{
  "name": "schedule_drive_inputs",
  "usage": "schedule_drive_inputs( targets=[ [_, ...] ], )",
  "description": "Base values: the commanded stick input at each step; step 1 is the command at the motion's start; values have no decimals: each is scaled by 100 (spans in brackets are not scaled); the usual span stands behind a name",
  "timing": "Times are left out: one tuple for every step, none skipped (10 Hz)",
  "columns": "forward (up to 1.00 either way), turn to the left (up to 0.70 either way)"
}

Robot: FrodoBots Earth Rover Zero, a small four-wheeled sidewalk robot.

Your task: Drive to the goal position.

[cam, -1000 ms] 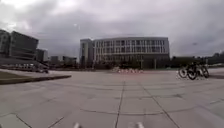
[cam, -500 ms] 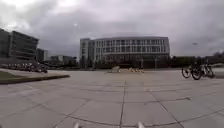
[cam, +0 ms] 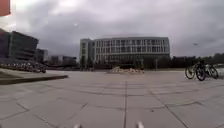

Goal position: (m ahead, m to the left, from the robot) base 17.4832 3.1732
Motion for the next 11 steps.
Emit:
schedule_drive_inputs(
  targets=[
    [60,15],
    [60,15],
    [60,13],
    [60,6],
    [60,3],
    [60,0],
    [60,0],
    [60,0],
    [60,0],
    [60,0],
    [60,0]
  ],
)
